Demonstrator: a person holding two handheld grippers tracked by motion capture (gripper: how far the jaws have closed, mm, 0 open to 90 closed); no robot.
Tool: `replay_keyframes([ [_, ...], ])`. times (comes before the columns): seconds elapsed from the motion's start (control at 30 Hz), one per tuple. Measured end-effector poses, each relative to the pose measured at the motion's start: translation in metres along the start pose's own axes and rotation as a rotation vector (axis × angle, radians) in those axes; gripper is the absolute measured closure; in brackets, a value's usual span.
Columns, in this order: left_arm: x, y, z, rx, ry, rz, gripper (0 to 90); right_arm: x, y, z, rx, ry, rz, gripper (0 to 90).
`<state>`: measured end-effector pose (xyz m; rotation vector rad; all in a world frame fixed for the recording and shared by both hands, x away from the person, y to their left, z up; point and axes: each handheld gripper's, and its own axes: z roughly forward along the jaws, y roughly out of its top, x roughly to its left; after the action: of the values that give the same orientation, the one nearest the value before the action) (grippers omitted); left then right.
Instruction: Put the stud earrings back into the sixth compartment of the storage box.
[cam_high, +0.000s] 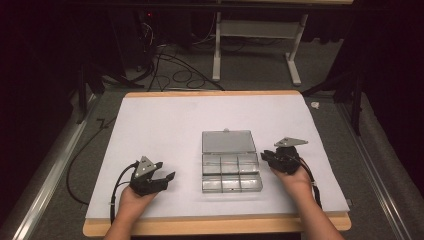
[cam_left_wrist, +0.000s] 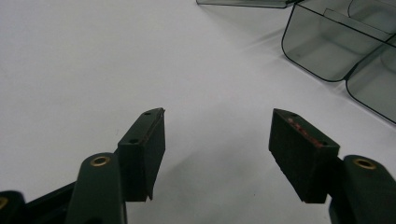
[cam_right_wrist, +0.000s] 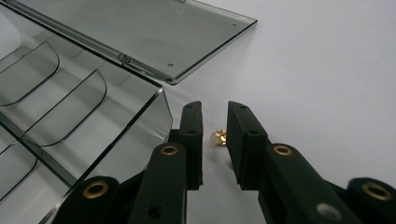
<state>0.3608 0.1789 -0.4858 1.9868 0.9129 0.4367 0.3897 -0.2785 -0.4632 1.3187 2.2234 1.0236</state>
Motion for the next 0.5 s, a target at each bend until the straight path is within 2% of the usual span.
replay_keyframes([
  [0.27, 0.000, 0.000, 0.000, -0.002, 0.000, 0.002, 36.8, 0.003, -0.002, 0.007, 0.050, -0.012, -0.025, 79.1],
  [0.37, 0.000, 0.000, 0.000, -0.003, 0.003, 0.004, 36.8, 0.006, -0.003, 0.012, 0.071, -0.032, -0.048, 84.6],
  [0.5, 0.000, 0.000, 0.000, -0.006, -0.002, 0.000, 36.8, 0.006, -0.003, 0.012, 0.072, -0.037, -0.047, 87.8],
])
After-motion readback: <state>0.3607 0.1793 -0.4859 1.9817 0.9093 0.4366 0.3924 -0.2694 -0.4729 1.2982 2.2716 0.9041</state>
